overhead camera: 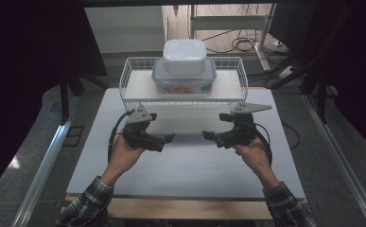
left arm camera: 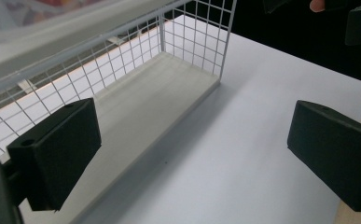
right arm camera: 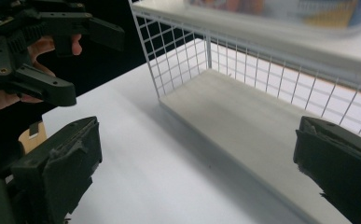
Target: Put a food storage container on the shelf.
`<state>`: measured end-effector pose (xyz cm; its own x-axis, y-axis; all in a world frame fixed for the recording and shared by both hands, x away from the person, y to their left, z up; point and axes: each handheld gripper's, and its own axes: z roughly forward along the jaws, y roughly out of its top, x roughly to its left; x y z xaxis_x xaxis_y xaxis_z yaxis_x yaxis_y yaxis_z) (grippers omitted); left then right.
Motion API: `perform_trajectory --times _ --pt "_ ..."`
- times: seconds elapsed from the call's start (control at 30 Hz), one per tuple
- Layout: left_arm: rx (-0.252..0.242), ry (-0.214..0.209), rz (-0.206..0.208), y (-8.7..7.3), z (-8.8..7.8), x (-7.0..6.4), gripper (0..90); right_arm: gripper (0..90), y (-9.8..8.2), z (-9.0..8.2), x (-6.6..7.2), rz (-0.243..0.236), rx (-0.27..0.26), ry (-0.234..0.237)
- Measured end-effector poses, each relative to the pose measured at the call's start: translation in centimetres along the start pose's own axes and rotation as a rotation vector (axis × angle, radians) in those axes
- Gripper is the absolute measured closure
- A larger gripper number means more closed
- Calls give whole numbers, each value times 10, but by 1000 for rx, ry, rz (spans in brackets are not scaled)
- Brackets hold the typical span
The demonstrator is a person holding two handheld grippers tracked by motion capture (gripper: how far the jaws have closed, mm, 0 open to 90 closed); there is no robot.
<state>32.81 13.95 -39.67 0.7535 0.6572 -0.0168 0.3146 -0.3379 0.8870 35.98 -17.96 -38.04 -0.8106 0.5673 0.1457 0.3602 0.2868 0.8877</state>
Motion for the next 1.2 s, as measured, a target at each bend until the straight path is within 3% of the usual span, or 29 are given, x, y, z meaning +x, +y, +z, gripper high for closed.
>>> perform_trajectory --times 0.27,0.43,0.7,0.93,1.2 --pt "-7 -11 -10 -19 -2 -12 20 5 -23 -6 2 11 14 -15" --pt "-1 -30 -47 -36 -1 -15 19 1 -36 -8 3 2 27 -29" --pt "1 -19 -95 -70 3 -13 15 0 -60 -8 6 7 36 -31" --pt "34 18 -67 -90 4 -16 12 0 -78 -7 6 11 66 -46" --pt "54 47 -65 -109 1 -24 6 0 -101 -1 7 3 110 -52"
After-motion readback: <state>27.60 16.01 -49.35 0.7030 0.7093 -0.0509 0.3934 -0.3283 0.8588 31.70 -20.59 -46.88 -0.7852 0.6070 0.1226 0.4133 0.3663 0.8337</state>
